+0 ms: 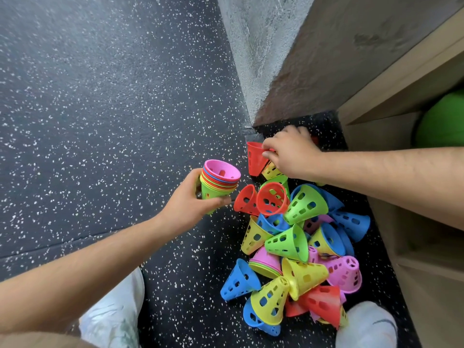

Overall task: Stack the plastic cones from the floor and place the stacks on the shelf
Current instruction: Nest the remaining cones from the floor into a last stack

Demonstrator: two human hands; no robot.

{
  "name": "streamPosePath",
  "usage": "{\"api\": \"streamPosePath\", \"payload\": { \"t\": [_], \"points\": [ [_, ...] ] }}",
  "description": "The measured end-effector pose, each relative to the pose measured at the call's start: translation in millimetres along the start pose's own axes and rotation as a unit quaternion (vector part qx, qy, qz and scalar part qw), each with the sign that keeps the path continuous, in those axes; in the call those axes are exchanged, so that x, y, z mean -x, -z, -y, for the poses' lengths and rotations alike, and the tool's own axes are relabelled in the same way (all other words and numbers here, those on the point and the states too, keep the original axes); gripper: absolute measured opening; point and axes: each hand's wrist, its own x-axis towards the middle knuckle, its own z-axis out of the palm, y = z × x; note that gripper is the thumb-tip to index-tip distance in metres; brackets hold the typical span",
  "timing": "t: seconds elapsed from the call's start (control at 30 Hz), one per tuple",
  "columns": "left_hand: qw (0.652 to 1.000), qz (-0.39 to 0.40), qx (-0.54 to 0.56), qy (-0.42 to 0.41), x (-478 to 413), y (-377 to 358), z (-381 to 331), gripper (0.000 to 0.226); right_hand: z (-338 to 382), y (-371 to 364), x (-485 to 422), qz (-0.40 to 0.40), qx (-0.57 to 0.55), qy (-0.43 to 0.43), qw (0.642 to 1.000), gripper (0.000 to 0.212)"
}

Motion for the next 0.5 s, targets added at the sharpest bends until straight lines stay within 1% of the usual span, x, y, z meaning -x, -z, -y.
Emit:
{"api": "streamPosePath", "payload": {
  "t": [0.13, 0.27, 0.5],
  "points": [
    [1.000, 0.005, 0.017, 0.008, 1, -1, 1, 0.064, 6, 23, 7, -0.059, -0.100, 0.042, 0.992, 0.027],
    [1.000, 0.009, 0.015, 0.009, -2, -3, 4, 0.065, 16, 41, 21, -0.117, -0.182, 0.071, 0.974, 0.038],
    [1.000, 0.021, 0.014, -0.008, -4, -14, 2, 0.066, 26, 42, 34, -0.131, -0.214, 0.109, 0.962, 0.042]
  ]
}}
